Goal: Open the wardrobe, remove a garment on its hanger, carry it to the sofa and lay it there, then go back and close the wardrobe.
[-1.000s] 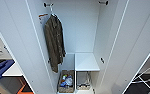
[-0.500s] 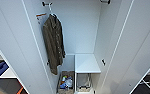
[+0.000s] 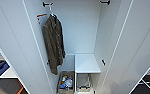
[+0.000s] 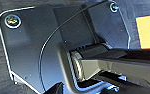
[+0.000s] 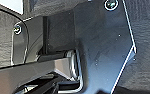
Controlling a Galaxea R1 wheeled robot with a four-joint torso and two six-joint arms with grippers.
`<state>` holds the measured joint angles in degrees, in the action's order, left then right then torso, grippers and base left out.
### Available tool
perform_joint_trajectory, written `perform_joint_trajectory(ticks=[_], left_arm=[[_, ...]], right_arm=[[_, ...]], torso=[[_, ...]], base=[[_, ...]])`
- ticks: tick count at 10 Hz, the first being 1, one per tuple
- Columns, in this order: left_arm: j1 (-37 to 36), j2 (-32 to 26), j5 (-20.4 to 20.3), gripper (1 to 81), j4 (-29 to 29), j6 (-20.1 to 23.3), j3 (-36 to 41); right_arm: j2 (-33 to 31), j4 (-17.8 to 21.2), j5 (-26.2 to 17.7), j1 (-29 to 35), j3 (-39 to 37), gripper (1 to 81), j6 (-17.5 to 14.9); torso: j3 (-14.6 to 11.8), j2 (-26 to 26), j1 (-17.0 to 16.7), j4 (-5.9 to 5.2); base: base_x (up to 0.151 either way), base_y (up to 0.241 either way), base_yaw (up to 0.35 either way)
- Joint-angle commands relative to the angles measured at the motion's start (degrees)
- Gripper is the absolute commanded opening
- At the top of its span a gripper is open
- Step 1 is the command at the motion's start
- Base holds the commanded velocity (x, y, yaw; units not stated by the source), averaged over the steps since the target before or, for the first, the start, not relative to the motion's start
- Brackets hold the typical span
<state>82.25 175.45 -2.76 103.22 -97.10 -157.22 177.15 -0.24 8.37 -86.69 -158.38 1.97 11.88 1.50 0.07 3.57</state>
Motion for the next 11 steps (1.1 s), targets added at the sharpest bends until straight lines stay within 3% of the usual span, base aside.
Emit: perform_joint_trajectory(ticks=[1, 4, 5, 6, 8, 10, 11], left_arm=[[0.9, -1.2, 0.6, 81.1, -7.3, -4.0, 0.7], [3.7, -2.0, -0.2, 81.1, -10.7, -1.4, 0.6], [4.1, -1.5, 1.4, 81.1, -13.5, 6.4, 0.8], [4.6, -0.8, 3.9, 81.1, -20.7, 15.0, 0.7], [3.9, -0.5, 5.9, 81.1, -41.3, 37.7, 0.6], [2.4, -1.3, 7.8, 81.1, -68.1, 68.4, 1.3], [1.1, -2.3, 8.9, 81.1, -79.1, 80.7, 2.6]], right_arm=[[-0.2, -0.1, -3.5, 2.2, -0.8, 81.1, -0.1], [-0.7, 0.0, -3.5, 2.3, -1.0, 81.1, -0.1], [-0.8, 0.1, -3.5, 2.4, -1.0, 81.1, 0.0], [-1.2, 0.1, -3.2, 2.1, -1.1, 81.1, 0.2], [-1.4, 0.2, -2.8, 2.3, -1.2, 81.1, 0.4], [-3.2, 1.8, -2.4, 2.5, 0.4, 81.1, 0.7], [-4.4, 2.2, -2.7, 3.4, 1.8, 81.1, 0.8]], torso=[[0.0, 0.0, 0.0, 0.00], [0.0, 0.0, 0.0, 0.00], [0.0, 0.0, 0.0, 0.00], [0.0, 0.0, 0.0, 0.00], [0.0, 0.0, 0.0, 0.00], [0.0, 0.0, 0.0, 0.00], [0.0, 0.0, 0.0, 0.00]], base=[[0.000, 0.000, 0.000], [0.000, 0.000, 0.000], [0.000, 0.000, 0.000], [0.000, 0.000, 0.000], [0.000, 0.000, 0.000], [0.000, 0.000, 0.000], [0.000, 0.000, 0.000]])
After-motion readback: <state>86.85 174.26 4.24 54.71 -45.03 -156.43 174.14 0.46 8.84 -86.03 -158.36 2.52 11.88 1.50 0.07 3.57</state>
